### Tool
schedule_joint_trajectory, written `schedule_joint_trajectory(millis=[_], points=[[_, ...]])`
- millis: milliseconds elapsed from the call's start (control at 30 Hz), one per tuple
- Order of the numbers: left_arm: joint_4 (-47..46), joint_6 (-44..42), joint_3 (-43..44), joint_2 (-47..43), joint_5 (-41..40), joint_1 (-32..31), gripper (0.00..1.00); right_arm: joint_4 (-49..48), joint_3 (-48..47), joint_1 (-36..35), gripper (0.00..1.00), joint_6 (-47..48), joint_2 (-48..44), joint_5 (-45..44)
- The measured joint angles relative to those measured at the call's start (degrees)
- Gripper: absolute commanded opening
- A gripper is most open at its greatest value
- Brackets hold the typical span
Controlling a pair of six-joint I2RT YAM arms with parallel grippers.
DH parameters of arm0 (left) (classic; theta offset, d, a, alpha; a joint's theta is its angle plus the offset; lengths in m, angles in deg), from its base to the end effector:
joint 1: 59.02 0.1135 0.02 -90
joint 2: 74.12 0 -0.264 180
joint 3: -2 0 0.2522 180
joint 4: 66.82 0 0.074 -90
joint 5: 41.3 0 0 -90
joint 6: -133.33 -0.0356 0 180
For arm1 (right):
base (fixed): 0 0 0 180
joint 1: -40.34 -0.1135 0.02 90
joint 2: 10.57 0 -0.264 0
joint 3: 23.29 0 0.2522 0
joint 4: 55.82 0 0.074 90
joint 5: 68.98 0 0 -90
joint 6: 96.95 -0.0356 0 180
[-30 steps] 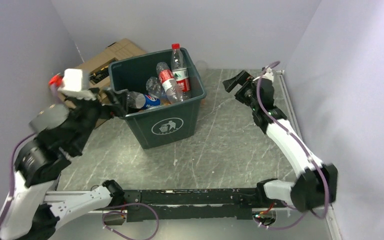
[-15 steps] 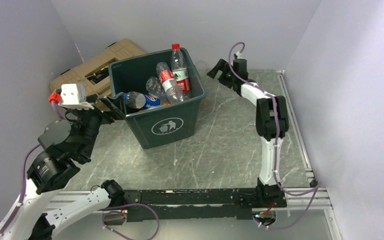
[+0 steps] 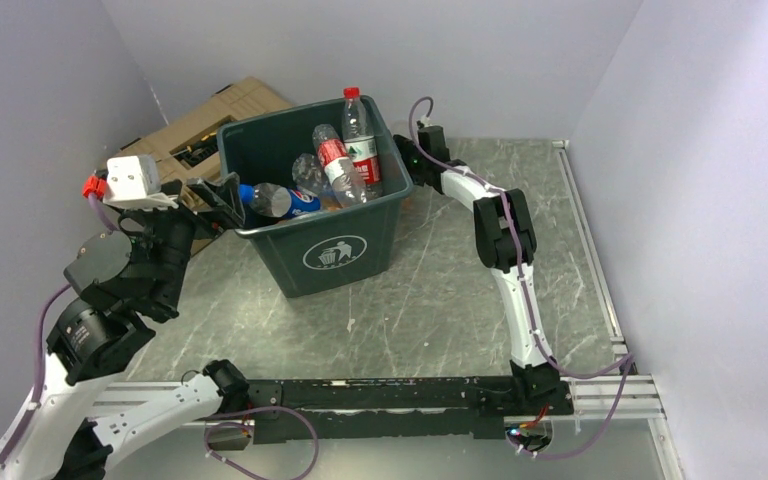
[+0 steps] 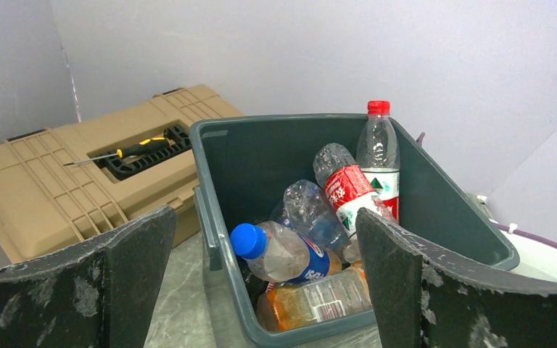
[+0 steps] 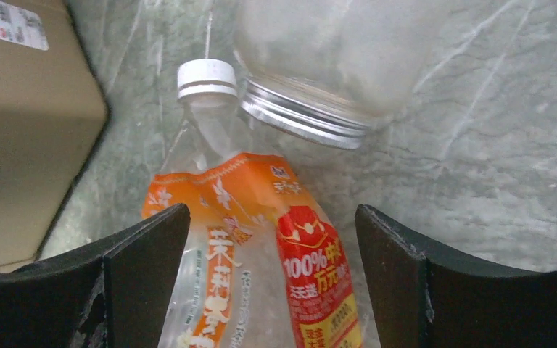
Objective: Put the plastic bottles in the bin
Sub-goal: Pick up the plastic bottle from the corner of the board.
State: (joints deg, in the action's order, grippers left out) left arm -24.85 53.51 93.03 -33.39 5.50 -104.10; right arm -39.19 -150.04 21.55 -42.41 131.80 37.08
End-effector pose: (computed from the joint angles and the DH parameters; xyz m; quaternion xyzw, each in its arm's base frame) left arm 0.0737 -0.0394 0.4943 -0.0834 0.6635 -0.1130 0.7349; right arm 0.5303 0.1908 0.1490 0.0589 0.8677 0.3269 0.3698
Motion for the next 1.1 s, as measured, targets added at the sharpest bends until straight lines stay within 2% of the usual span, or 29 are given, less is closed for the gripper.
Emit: schedule_joint_trajectory(millis=[200, 400, 433, 467, 500, 833, 1100], points=[[0.04, 0.20, 0.00, 0.00, 0.02, 0.00, 0.99, -4.81, 4.48, 0.39, 0.53, -0.48, -0.81, -0.48], [0.20, 1.09, -0.22, -0.02, 0.24, 0.00, 0.99, -11.08, 13.09, 1.07, 0.28, -2.01, -4.63, -0.24], [0.28, 1.36, -0.22, -0.09, 0.28, 0.00, 1.00, -11.72, 14.25, 1.16, 0.21, -2.29, -5.42, -0.31], [0.35, 1.55, -0.22, -0.15, 0.33, 0.00, 0.99, -12.04, 15.26, 1.14, 0.07, -2.40, -6.03, -0.42], [0.39, 1.64, -0.22, -0.35, 0.35, 0.00, 1.00, -12.55, 16.44, 1.11, 0.00, -2.64, -6.64, -0.59], [0.61, 2.62, -0.20, -2.16, 1.86, 0.00, 0.99, -11.34, 27.10, 1.14, 0.00, -2.36, -15.50, -3.69], [1.57, 2.78, 1.64, -0.37, 4.44, 0.00, 0.99, -8.28, 38.16, 1.77, 0.00, -0.28, -30.38, -8.35]])
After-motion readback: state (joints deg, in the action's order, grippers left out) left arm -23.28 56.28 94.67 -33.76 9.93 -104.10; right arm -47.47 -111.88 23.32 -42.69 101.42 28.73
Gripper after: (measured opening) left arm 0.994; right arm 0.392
